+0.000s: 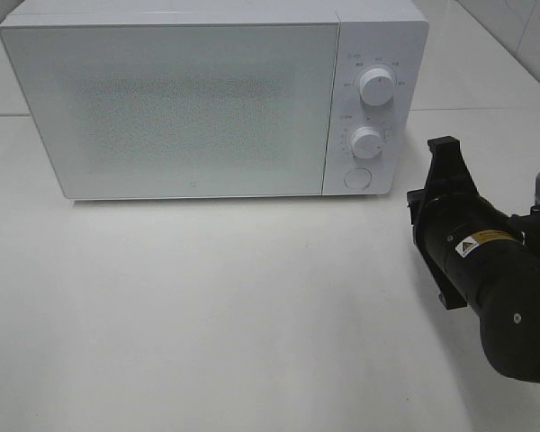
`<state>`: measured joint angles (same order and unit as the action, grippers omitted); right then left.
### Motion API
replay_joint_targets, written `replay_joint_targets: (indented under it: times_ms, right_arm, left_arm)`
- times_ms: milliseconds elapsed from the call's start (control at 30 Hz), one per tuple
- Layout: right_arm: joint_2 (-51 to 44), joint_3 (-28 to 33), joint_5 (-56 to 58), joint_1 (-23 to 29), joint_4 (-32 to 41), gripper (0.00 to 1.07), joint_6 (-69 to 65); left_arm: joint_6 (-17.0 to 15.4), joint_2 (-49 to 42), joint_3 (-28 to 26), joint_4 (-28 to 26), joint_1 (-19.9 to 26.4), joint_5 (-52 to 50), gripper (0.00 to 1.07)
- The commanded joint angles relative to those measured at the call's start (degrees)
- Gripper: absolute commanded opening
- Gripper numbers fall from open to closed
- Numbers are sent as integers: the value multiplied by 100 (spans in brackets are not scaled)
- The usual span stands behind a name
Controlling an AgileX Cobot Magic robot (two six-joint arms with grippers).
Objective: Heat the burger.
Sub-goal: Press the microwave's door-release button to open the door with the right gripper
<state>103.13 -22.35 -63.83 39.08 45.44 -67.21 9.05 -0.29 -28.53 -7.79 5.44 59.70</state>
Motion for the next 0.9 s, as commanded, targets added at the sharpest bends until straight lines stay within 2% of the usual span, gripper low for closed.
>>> replay_joint_targets:
  times_ms: [33, 533, 900]
  right_arm:
    - [6, -74, 132, -11, 29, 0, -46]
    - [779, -854, 355, -17, -6, 0, -636]
    - [1026, -1461, 768, -458, -29, 0, -498]
  left_arm:
    - [-6, -120, 17, -46, 11, -29, 100]
    - [-6, -120, 17, -46, 11, -29, 100]
    - [-6, -120, 17, -46, 11, -29, 100]
